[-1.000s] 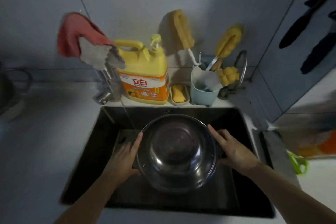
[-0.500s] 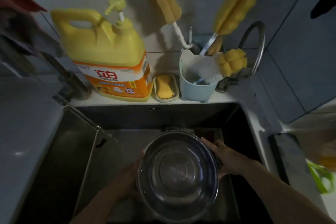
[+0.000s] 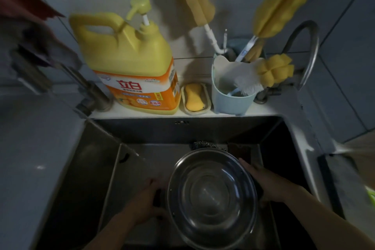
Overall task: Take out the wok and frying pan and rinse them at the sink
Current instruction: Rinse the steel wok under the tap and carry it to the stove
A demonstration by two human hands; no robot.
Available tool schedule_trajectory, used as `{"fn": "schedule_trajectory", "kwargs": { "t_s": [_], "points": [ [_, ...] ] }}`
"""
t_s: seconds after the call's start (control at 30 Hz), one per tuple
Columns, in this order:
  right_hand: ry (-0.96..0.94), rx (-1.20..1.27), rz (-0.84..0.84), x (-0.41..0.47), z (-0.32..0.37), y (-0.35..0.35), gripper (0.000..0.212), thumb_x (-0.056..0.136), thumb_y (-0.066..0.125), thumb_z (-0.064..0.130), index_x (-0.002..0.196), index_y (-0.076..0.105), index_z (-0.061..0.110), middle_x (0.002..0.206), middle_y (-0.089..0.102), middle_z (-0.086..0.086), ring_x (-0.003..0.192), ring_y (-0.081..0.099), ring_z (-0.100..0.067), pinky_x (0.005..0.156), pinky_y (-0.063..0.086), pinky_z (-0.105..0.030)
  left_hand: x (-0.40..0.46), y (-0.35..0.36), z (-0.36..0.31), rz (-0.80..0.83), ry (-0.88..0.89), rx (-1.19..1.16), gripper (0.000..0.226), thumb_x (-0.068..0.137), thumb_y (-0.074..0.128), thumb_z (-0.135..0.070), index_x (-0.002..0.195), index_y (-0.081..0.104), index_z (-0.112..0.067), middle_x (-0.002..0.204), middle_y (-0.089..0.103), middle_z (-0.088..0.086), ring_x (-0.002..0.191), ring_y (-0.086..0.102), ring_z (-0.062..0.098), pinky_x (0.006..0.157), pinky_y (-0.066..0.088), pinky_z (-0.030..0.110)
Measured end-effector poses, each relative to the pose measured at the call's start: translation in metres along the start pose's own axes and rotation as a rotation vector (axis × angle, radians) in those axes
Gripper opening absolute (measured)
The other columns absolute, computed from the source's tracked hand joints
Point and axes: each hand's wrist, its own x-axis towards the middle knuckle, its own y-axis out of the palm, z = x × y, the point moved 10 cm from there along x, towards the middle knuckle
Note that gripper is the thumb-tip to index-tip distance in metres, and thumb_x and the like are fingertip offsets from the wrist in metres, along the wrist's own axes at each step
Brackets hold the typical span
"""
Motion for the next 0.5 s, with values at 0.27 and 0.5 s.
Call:
{"fn": "schedule_trajectory", "kwargs": {
  "t_s": [0.27,0.5],
  "points": [
    [0.009,0.034,-0.008,0.000,-0.001,-0.001,0.151,0.046,0.093,0.034,0.149,-0.018,0.034,0.162,0.006,-0.005,0.145,0.027,-0.020,0.113,0.030,-0.021,-0.091,-0.206,0.029,-1.080,-0.205,-0.348,0.055,0.094,0.055,-0.029,0.143,0.034,-0.014,0.136,0.048,0.015,0.123,0.048,0.029,0.103,0.039,0.049],
    [0.030,0.049,-0.027,-0.003,-0.001,0.002,0.150,0.040,0.088,0.055,0.144,-0.019,0.040,0.157,0.019,-0.013,0.143,0.031,-0.024,0.113,0.029,-0.022,-0.066,-0.247,-0.012,-1.040,-0.118,-0.430,0.034,0.101,0.038,-0.033,0.131,0.042,-0.019,0.116,0.053,0.006,0.106,0.052,0.020,0.095,0.040,0.040]
  ]
}}
